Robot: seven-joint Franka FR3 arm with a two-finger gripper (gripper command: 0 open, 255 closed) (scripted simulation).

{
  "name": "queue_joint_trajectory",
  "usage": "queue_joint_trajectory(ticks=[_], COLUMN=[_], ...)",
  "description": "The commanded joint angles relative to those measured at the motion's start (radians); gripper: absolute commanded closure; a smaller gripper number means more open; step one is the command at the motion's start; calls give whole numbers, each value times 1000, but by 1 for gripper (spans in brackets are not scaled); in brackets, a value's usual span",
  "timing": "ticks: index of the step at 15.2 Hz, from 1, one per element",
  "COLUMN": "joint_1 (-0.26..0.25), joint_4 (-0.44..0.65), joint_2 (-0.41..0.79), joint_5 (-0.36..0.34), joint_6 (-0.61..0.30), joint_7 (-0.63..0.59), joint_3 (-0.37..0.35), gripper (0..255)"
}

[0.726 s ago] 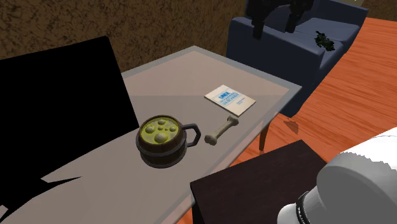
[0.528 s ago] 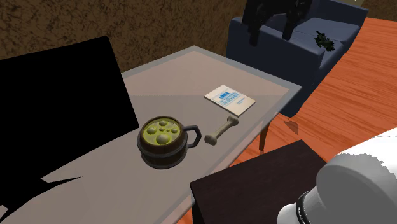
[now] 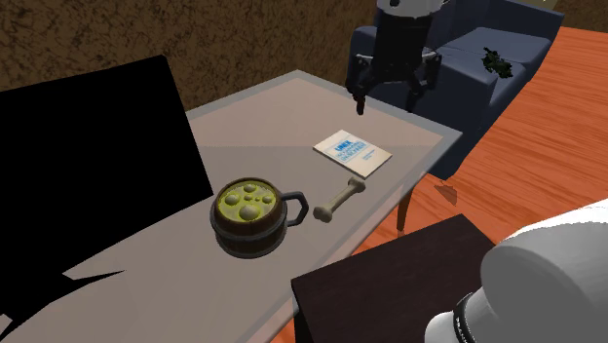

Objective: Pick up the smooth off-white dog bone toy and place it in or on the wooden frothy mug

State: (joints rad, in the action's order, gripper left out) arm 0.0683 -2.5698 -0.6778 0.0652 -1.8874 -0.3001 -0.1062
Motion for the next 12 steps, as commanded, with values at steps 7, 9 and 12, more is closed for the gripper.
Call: queue_joint_trajectory(ticks=[7,9,12], joint_1=[56,71,96], joint_4=[-112,-125,-131], joint_2=[215,287,406], joint_5=[60,69,74], joint_6=[-331,-416,-543], joint_7=[-261,-325,-424], joint_3=[-82,-100,-126], gripper=[0,0,0])
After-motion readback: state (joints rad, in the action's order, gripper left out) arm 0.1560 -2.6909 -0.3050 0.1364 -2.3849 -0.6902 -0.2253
